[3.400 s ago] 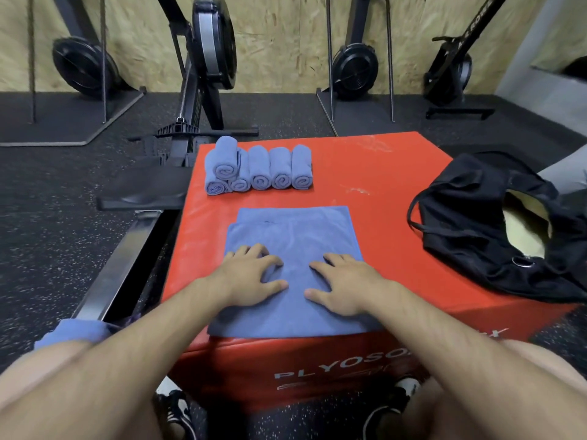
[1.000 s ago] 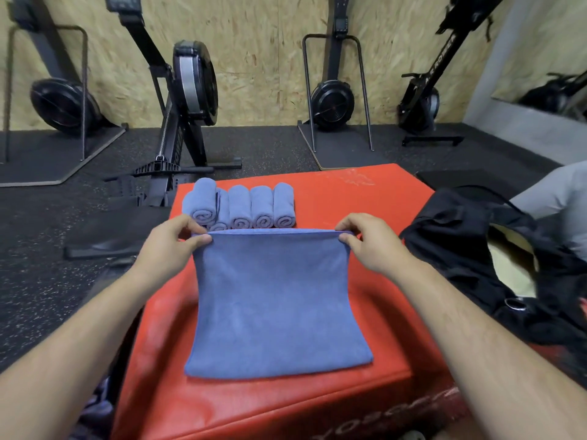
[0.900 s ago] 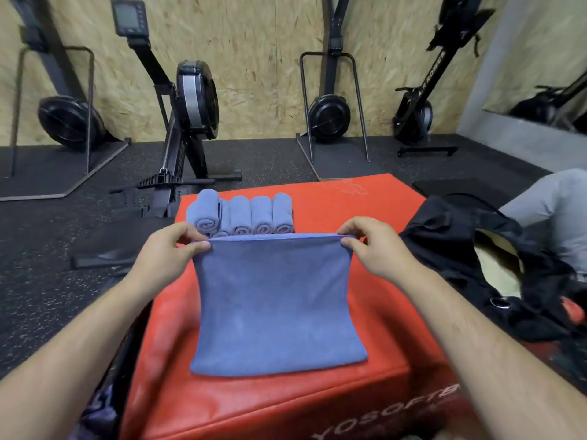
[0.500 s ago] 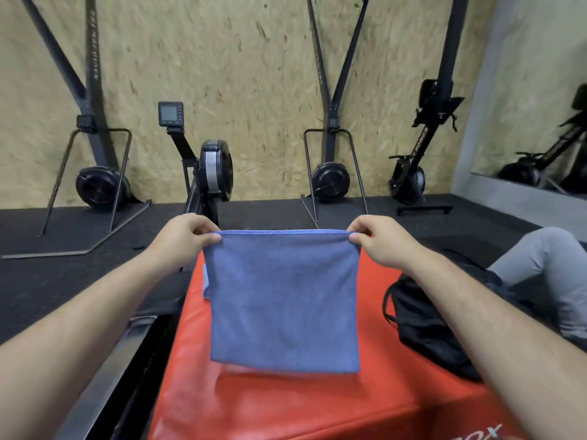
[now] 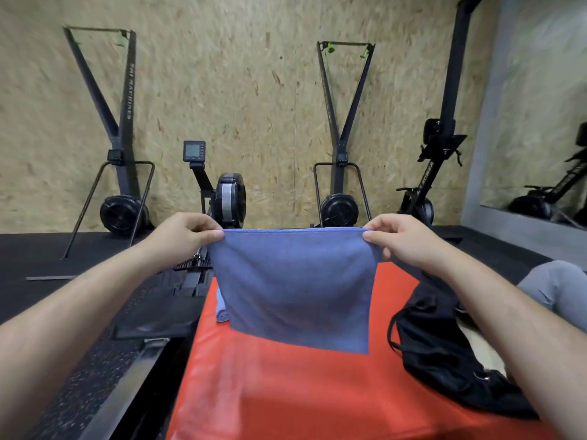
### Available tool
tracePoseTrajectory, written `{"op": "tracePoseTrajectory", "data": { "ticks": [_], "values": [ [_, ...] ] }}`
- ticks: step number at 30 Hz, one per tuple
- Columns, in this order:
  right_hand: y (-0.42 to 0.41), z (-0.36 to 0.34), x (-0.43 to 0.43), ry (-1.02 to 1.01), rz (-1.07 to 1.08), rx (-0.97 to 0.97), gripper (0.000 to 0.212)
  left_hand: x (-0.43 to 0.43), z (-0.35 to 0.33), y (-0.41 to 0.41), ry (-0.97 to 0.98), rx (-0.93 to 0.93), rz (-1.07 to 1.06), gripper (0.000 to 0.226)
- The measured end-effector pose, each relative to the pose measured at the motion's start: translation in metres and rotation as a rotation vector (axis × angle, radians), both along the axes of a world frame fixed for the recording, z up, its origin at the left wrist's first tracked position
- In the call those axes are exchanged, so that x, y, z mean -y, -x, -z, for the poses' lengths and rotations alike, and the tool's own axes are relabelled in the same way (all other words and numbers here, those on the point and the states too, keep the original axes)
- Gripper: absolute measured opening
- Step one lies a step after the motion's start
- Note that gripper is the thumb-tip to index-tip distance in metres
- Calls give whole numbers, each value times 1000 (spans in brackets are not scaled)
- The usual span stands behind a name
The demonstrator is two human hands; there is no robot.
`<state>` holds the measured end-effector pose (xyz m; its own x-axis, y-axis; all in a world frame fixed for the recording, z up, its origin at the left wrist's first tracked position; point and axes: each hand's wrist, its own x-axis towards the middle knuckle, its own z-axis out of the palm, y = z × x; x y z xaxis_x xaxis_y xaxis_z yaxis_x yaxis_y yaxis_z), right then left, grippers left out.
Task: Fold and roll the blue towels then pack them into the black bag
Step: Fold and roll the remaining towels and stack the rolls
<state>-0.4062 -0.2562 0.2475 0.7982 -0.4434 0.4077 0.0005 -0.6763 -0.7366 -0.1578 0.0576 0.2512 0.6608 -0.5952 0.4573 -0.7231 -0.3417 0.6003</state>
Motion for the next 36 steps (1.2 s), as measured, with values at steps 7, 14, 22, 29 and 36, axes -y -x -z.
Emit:
{"op": "tracePoseTrajectory", "data": {
  "ticks": [7,14,22,29,36],
  "values": [
    [-7,8,6,-8,73,-102,7,15,0,10,-21,-65,-70,14],
    [-42,55,17,-38,164,-164,7,49,37,-17,8,-230,-70,9],
    [-54,111,23,102,293,-69,9,58,96,-26,23,-112,-92,8],
    [-21,222,6,144,219,-257,8,33,212,-11,-182,-203,-59,13],
    [4,267,0,105,108,-416,15,16,267,-1,-316,-322,35,13]
  ]
}}
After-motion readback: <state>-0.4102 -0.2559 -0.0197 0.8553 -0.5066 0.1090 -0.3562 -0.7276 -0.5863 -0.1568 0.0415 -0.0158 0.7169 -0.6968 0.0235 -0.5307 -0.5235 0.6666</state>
